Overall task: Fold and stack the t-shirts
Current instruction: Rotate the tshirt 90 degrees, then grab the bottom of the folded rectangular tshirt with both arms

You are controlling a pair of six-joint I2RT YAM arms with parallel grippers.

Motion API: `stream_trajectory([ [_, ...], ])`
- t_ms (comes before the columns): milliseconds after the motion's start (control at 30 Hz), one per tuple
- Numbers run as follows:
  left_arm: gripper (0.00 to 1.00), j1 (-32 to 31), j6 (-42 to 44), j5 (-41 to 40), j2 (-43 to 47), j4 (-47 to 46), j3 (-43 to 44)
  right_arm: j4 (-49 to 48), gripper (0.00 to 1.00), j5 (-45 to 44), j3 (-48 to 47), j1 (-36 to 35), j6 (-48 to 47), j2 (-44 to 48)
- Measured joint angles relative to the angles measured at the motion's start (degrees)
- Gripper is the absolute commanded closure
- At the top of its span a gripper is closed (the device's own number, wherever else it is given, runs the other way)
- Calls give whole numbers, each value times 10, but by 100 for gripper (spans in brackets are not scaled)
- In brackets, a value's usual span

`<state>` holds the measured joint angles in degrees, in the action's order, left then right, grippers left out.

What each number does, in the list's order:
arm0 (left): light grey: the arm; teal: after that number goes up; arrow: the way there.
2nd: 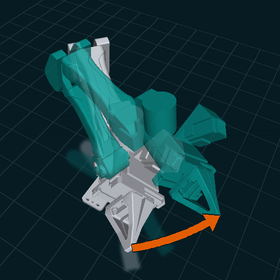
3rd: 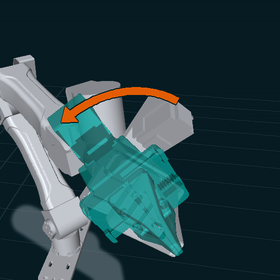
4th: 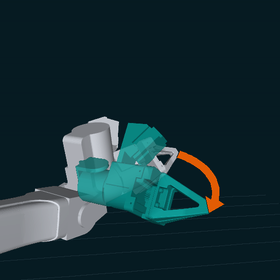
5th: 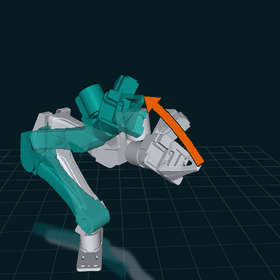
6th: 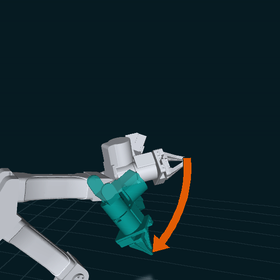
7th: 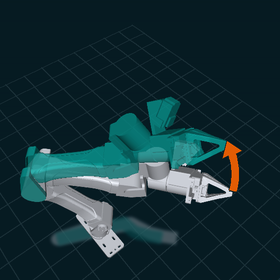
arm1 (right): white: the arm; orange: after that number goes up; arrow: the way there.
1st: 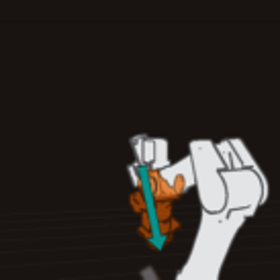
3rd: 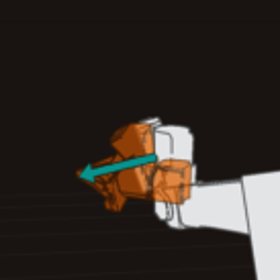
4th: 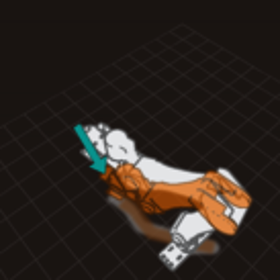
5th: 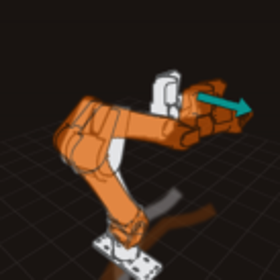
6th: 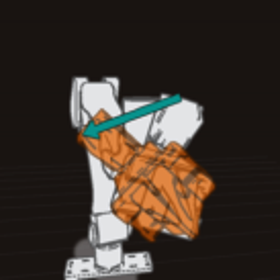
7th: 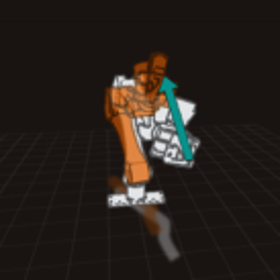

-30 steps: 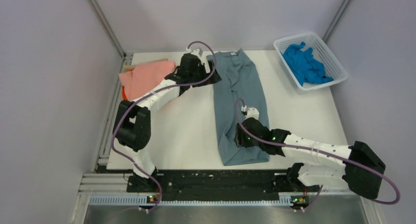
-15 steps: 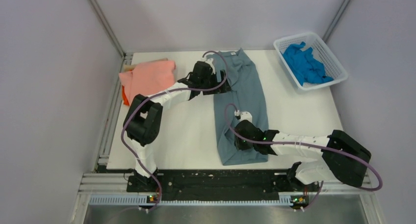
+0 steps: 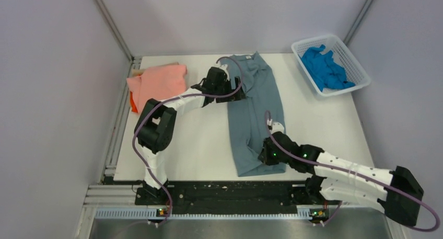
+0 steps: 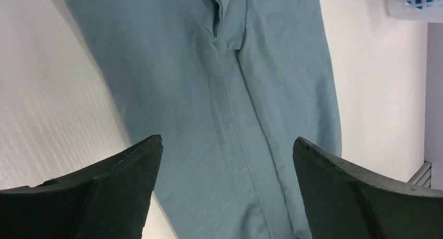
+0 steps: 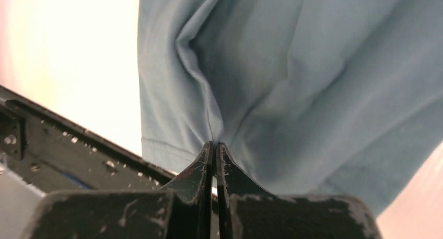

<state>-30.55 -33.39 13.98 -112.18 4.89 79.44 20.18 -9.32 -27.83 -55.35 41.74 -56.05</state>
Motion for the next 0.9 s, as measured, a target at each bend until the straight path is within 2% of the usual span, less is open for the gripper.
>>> stream_trajectory([
  [167,1,0,2,-4,-6,1,0,79,100,31,32,0,75,94],
  [200,1,0,2,-6,-6,1,0,91,97,40,40,-1,89,105],
  [233,1,0,3,-9,-6,1,0,103,90,49,47,-2,102,115],
  [300,1,0,4,-15,-6,2,0,122,63,65,59,-3,123,132],
  [333,1,0,5,-16,-6,3,0,129,54,70,63,-3,133,139],
  [500,1,0,8,-18,-5,24,1,160,38,69,62,-4,132,149],
  [567,1,-3,10,-21,0,39,-1,177,20,52,48,-4,118,150],
  [667,1,-15,13,-31,40,44,-36,187,4,6,10,-4,93,156],
  [700,1,-24,12,-37,64,43,-61,187,2,-11,-1,-4,86,159],
  [900,9,-137,-28,-59,230,19,-241,190,1,-106,-31,16,62,151],
])
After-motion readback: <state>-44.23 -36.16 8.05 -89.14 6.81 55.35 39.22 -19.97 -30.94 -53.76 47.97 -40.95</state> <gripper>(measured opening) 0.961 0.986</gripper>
